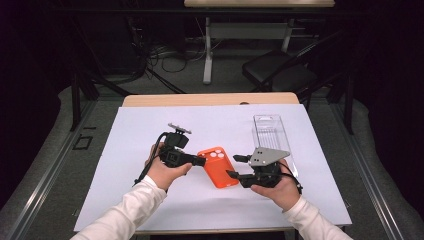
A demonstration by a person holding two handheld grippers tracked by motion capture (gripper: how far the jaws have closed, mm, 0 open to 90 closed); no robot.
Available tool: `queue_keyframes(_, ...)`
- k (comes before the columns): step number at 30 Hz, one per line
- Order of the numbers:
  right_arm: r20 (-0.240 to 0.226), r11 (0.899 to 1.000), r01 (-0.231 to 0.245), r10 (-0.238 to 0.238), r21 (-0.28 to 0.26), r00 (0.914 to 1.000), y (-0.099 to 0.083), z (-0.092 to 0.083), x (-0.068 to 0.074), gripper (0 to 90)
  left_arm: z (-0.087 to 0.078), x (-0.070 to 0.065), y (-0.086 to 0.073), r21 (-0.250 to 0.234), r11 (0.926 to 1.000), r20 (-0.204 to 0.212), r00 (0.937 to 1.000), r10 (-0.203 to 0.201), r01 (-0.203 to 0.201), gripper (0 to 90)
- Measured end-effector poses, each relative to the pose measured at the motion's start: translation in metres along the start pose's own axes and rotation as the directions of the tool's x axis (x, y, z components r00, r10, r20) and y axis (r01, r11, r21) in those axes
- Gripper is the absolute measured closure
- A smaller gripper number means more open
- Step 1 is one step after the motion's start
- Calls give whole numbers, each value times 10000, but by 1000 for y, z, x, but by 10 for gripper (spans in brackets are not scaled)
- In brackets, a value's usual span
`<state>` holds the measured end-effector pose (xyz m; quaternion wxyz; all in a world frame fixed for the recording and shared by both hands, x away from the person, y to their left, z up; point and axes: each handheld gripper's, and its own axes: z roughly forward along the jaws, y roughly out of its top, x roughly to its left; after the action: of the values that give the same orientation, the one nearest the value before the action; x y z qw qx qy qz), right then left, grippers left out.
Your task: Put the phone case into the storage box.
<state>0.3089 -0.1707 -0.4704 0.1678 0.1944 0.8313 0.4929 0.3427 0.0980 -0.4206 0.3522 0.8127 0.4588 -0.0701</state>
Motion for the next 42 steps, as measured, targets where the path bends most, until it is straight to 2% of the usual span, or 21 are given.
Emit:
queue_keyframes(10, -92, 9983, -44, 49, 576, 9999, 15, 2, -5, 495, 0, 2, 5, 337, 9994, -287, 9996, 56, -46, 829)
queue_keyframes(15, -77, 9944, -289, 298, 1014, 9995, 21, 4, -9, 494, 2, 5, 7, 528, 9986, -494, 9988, -7, 33, 830)
queue_keyframes(20, -109, 9918, -274, 289, 1251, 9995, 25, 4, -10, 494, 5, 6, 9, 627, 9979, -610, 9981, -100, 138, 830)
queue_keyframes(27, -63, 9904, -332, 344, 1340, 9994, 32, 4, -13, 514, 8, 5, 12, 820, 9966, -811, 9967, 11, 55, 829)
queue_keyframes(32, -4, 9905, -266, 269, 1347, 9996, 40, 2, -12, 539, 8, 3, 12, 770, 9970, -1024, 9947, 2, 77, 830)
queue_keyframes(42, 2, 9891, -156, 158, 1466, 9999, 54, -1, -9, 588, 8, -5, 12, 975, 9950, -1189, 9924, 329, -213, 830)
